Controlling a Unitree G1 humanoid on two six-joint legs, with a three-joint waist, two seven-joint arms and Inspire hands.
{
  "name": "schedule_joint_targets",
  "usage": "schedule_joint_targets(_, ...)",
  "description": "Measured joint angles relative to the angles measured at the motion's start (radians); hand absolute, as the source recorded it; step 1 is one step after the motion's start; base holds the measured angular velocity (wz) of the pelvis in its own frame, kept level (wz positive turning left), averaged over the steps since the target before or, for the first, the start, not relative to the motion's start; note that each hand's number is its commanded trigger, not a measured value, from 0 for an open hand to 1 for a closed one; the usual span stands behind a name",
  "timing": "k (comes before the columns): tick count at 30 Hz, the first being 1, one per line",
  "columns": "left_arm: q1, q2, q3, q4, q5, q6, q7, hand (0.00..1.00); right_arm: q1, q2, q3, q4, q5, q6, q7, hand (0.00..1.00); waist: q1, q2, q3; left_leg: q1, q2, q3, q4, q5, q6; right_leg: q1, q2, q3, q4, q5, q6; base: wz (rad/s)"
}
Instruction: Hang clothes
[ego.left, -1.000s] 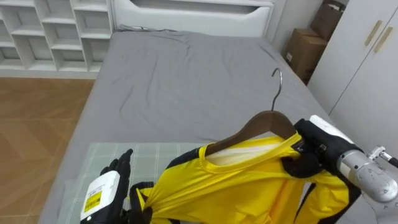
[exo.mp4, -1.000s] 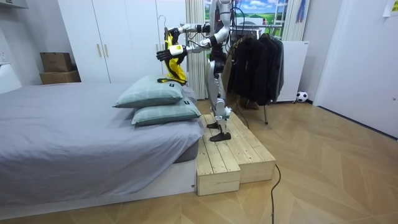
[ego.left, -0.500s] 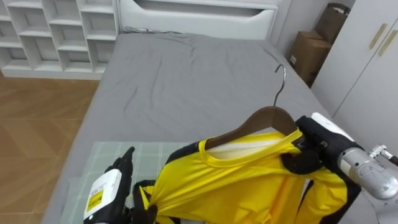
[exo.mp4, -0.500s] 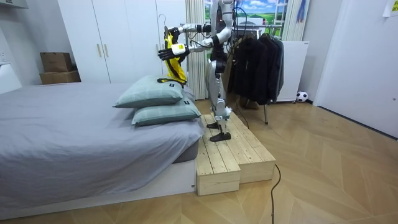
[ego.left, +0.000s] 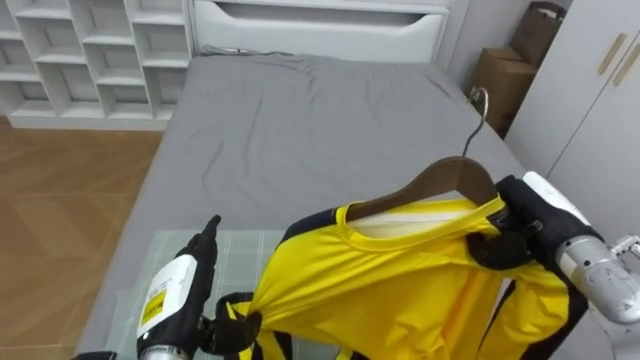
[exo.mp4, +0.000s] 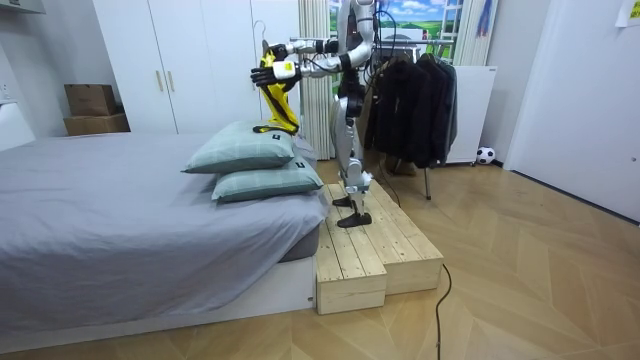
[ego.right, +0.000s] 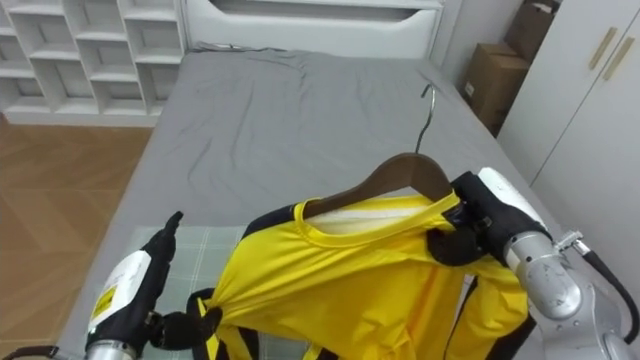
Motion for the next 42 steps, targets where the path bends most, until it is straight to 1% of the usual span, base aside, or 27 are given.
schedule_joint_targets(2, 0.000, 0.009, 0.000, -0.023, -0.007, -0.003, -0.001, 0.00, 0.000, 0.000, 0.000, 0.002, 0.003, 0.000, -0.001, 1.00, 0.000, 0.000, 0.0000, 0.000, 0.000, -0.005, 0.000, 0.000, 0.000, 0.001, 0.000, -0.004, 0.001, 0.000, 0.000, 0.05)
schedule_joint_targets(3, 0.000, 0.015, 0.001, -0.035, -0.036, -0.013, -0.001, 0.00, 0.000, 0.000, 0.000, 0.002, 0.016, -0.001, -0.006, 1.00, 0.002, 0.000, 0.0001, 0.000, 0.000, -0.005, 0.000, 0.000, 0.000, 0.001, 0.000, -0.006, 0.001, 0.000, 0.000, 0.03)
schedule_joint_targets(4, 0.000, 0.019, 0.000, -0.043, -0.046, -0.015, -0.001, 0.00, 0.000, 0.000, 0.000, 0.002, 0.027, -0.001, -0.009, 1.00, 0.003, 0.000, 0.0002, 0.000, 0.001, -0.005, 0.000, 0.000, 0.000, 0.001, 0.000, -0.006, 0.001, 0.000, 0.000, 0.00)
schedule_joint_targets(6, 0.001, 0.035, -0.001, -0.077, -0.102, -0.016, -0.012, 0.00, 0.000, 0.000, 0.001, 0.012, 0.055, -0.007, -0.025, 1.00, 0.003, 0.000, 0.0006, 0.001, 0.001, -0.006, 0.000, 0.000, 0.000, 0.003, 0.000, -0.011, 0.001, 0.000, 0.000, 0.00)
schedule_joint_targets(10, 0.006, 0.058, 0.000, -0.134, -0.135, -0.016, -0.024, 0.00, 0.000, 0.000, 0.001, 0.034, 0.072, -0.009, -0.049, 1.00, 0.002, 0.002, 0.0020, 0.001, 0.001, -0.006, -0.001, 0.000, 0.000, 0.003, -0.001, -0.015, 0.000, 0.000, 0.000, 0.00)
schedule_joint_targets(12, 0.015, 0.076, 0.005, -0.159, -0.156, -0.016, -0.024, 0.00, 0.000, 0.000, 0.001, 0.035, 0.072, -0.009, -0.069, 1.00, 0.001, 0.003, 0.0027, 0.000, 0.000, -0.007, -0.002, 0.000, 0.000, 0.003, -0.001, -0.018, 0.000, 0.000, 0.000, 0.00)
schedule_joint_targets(13, 0.017, 0.078, 0.006, -0.163, -0.158, -0.016, -0.024, 0.00, 0.000, -0.001, 0.001, 0.035, 0.072, -0.009, -0.071, 1.00, 0.001, 0.003, 0.0027, 0.000, 0.000, -0.007, -0.002, 0.000, 0.000, 0.003, -0.001, -0.019, 0.000, 0.000, 0.000, 0.00)
schedule_joint_targets(15, 0.018, 0.078, 0.006, -0.183, -0.192, -0.016, -0.025, 0.00, 0.000, -0.002, 0.001, 0.040, 0.072, -0.009, -0.089, 1.00, -0.001, 0.002, 0.0033, -0.004, 0.001, -0.011, -0.002, 0.000, 0.000, 0.001, -0.001, -0.024, 0.001, 0.000, 0.000, 0.04)
schedule_joint_targets(19, 0.018, 0.078, 0.007, -0.215, -0.196, -0.016, -0.025, 0.00, 0.000, -0.002, 0.001, 0.073, 0.071, -0.008, -0.110, 1.00, -0.001, 0.003, 0.0033, -0.010, 0.001, -0.016, -0.001, 0.000, 0.000, 0.000, -0.005, -0.043, 0.001, 0.000, 0.000, 0.07)
schedule_joint_targets(23, 0.018, 0.078, 0.007, -0.238, -0.234, -0.016, -0.030, 0.00, 0.000, -0.002, 0.001, 0.077, 0.060, -0.008, -0.120, 1.00, -0.003, 0.003, 0.0031, -0.019, 0.000, -0.018, 0.001, 0.000, 0.000, -0.010, -0.009, -0.044, 0.001, 0.000, 0.001, 0.00)
schedule_joint_targets(26, 0.017, 0.078, 0.005, -0.240, -0.274, -0.016, -0.050, 0.00, 0.000, -0.002, 0.001, 0.095, 0.061, -0.008, -0.134, 1.00, -0.003, 0.003, 0.0032, -0.019, -0.001, -0.018, 0.001, 0.000, 0.000, -0.010, -0.010, -0.045, 0.001, 0.000, 0.001, 0.00)
schedule_joint_targets(32, 0.017, 0.078, -0.005, -0.270, -0.314, -0.014, -0.094, 0.00, 0.000, -0.002, 0.011, 0.105, 0.046, -0.004, -0.134, 1.00, -0.004, 0.005, 0.0044, -0.021, 0.000, -0.015, 0.016, 0.000, 0.000, -0.007, -0.010, -0.041, 0.001, 0.000, 0.001, 0.00)
schedule_joint_targets(34, 0.017, 0.077, -0.007, -0.274, -0.330, -0.014, -0.105, 0.00, 0.000, -0.002, 0.011, 0.105, 0.043, -0.004, -0.134, 1.00, -0.004, 0.008, 0.0068, -0.023, 0.000, -0.015, 0.018, 0.000, 0.000, -0.007, -0.009, -0.040, 0.001, 0.000, 0.001, 0.00)
schedule_joint_targets(35, 0.017, 0.077, -0.014, -0.275, -0.348, -0.014, -0.106, 0.00, 0.000, -0.002, 0.011, 0.105, 0.044, -0.004, -0.134, 1.00, -0.006, 0.012, 0.0092, -0.024, 0.000, -0.015, 0.018, 0.000, 0.000, -0.008, -0.009, -0.041, 0.000, 0.000, 0.001, 0.00)
schedule_joint_targets(38, 0.017, 0.077, -0.020, -0.275, -0.352, -0.014, -0.108, 0.00, 0.000, -0.002, 0.012, 0.105, 0.041, -0.004, -0.136, 1.00, -0.008, 0.021, 0.0151, -0.028, 0.000, -0.015, 0.015, 0.000, 0.000, -0.011, -0.009, -0.040, 0.000, 0.000, 0.001, 0.00)
schedule_joint_targets(42, 0.018, 0.078, -0.013, -0.271, -0.354, -0.014, -0.108, 0.00, 0.000, -0.003, 0.011, 0.105, 0.023, -0.004, -0.156, 1.00, -0.010, 0.023, 0.0153, -0.034, -0.001, -0.013, 0.014, 0.000, 0.000, -0.019, -0.007, -0.042, 0.001, 0.000, 0.001, 0.00)
